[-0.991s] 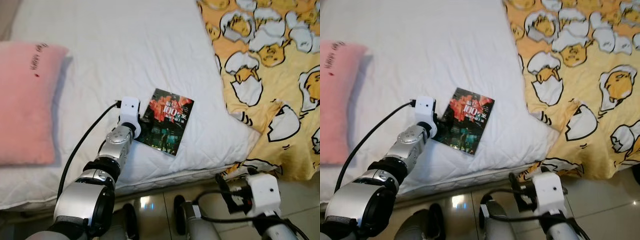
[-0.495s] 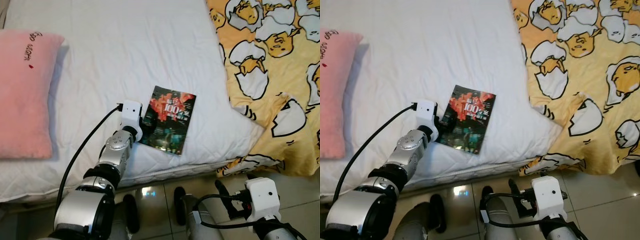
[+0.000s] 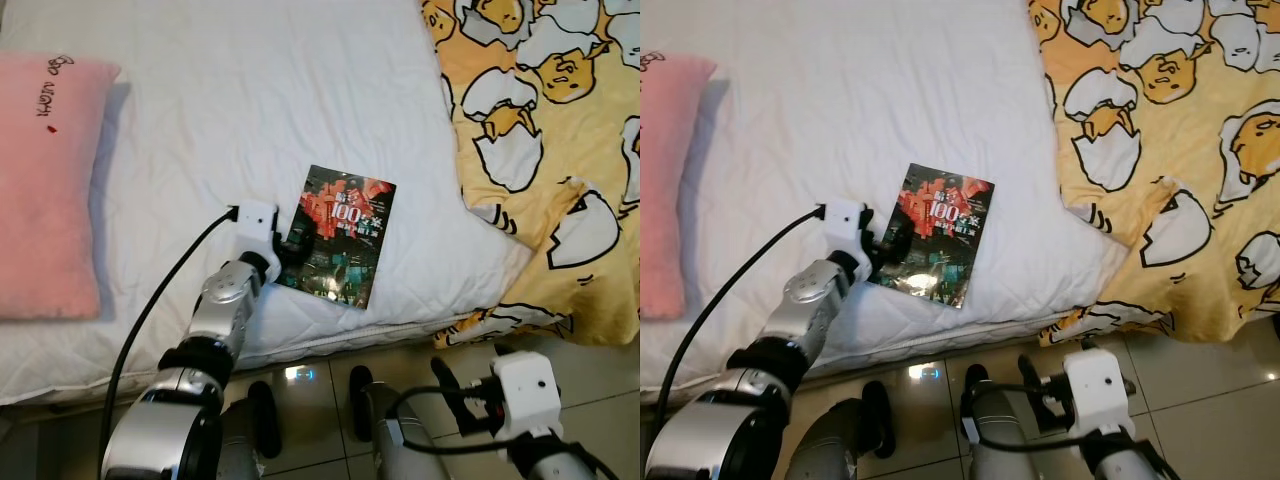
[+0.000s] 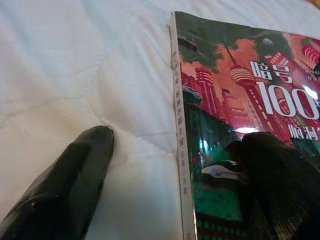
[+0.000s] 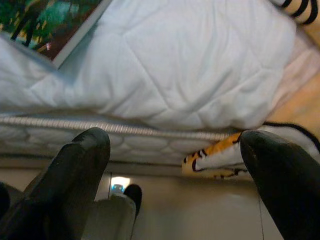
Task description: Clean up the room
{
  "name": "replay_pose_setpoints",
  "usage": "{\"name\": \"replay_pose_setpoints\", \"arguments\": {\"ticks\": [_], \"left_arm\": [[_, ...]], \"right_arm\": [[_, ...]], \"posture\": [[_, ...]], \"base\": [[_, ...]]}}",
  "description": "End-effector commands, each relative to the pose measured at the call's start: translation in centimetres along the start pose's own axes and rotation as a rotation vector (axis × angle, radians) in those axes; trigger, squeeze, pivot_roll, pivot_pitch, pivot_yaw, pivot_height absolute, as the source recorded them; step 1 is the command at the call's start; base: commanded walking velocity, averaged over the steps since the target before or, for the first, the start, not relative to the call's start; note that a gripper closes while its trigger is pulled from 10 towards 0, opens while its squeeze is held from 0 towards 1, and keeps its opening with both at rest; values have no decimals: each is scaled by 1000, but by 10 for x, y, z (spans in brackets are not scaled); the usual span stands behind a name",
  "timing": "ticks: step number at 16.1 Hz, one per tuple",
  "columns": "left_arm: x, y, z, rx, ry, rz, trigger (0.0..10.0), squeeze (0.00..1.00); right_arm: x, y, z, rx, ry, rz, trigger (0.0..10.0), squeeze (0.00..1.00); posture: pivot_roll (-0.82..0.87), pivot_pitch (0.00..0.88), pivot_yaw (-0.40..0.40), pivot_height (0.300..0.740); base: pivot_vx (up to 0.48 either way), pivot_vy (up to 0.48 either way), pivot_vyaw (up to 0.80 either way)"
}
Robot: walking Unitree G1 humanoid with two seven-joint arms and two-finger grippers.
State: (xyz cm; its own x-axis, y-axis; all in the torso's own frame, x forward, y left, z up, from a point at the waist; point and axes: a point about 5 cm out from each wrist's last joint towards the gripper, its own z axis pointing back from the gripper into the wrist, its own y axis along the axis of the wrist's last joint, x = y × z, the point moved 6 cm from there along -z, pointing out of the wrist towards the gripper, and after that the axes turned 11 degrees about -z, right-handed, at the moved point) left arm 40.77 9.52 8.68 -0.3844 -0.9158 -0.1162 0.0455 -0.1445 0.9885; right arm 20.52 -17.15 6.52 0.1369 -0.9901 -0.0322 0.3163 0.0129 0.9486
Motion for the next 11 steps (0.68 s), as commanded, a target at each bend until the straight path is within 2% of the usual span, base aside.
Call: {"name": "replay_pose_setpoints", "arguments": {"ticks": [1,3,5,6,7,11], "left_arm": [[2,-4,4,-10,-10,23,10000,0],[-2,3,9,10,-28,7,10000,0],[8,-9,16,-31,-90,12,10000,0],[25,-22,22,-84,-170,44,10000,0],[33,-28,25,-116,-204,41,10000,0],[41,-47,31,-201,-211,39,10000,0]], "right_arm": [[4,-9,2,-37,-12,2,10000,0],[4,-6,-2,-26,-3,10,10000,0],[3,-7,-3,-26,-1,9,10000,0],[1,-8,-3,-28,7,7,10000,0],[0,-8,-4,-28,9,7,10000,0],[0,-9,-4,-31,10,6,10000,0]], "posture": [[-351,354,-32,740],[-340,338,-31,740],[-331,331,-30,740],[-328,331,-31,740],[-327,334,-32,740],[-328,344,-34,740]], "base": [[0,0,0],[0,0,0],[0,0,0],[0,0,0],[0,0,0],[0,0,0]]}}
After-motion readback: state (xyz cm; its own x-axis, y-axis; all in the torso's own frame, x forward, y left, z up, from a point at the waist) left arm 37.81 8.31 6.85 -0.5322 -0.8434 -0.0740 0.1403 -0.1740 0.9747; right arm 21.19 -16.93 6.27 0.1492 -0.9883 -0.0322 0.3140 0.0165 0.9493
